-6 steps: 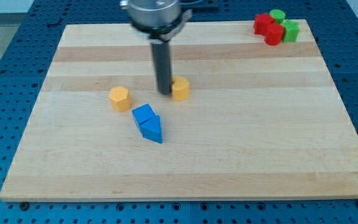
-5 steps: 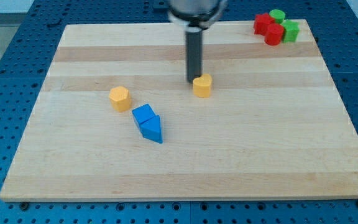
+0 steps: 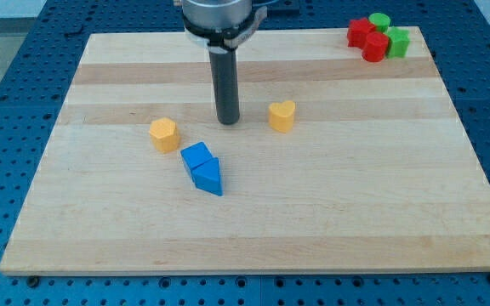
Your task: Move yellow heart towards the group of blocks
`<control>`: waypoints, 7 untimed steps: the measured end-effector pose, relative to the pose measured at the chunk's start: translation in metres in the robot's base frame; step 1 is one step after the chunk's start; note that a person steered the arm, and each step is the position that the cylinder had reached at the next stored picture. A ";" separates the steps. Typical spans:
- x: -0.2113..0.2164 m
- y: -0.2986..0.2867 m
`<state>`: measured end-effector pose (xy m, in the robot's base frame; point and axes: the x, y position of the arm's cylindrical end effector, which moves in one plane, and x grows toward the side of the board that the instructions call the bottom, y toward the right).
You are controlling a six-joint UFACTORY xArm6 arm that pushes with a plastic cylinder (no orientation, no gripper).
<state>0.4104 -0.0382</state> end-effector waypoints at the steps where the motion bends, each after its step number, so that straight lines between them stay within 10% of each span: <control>1: 0.004 0.038; 5: -0.072 0.202; 7: -0.059 0.156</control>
<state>0.3510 0.1179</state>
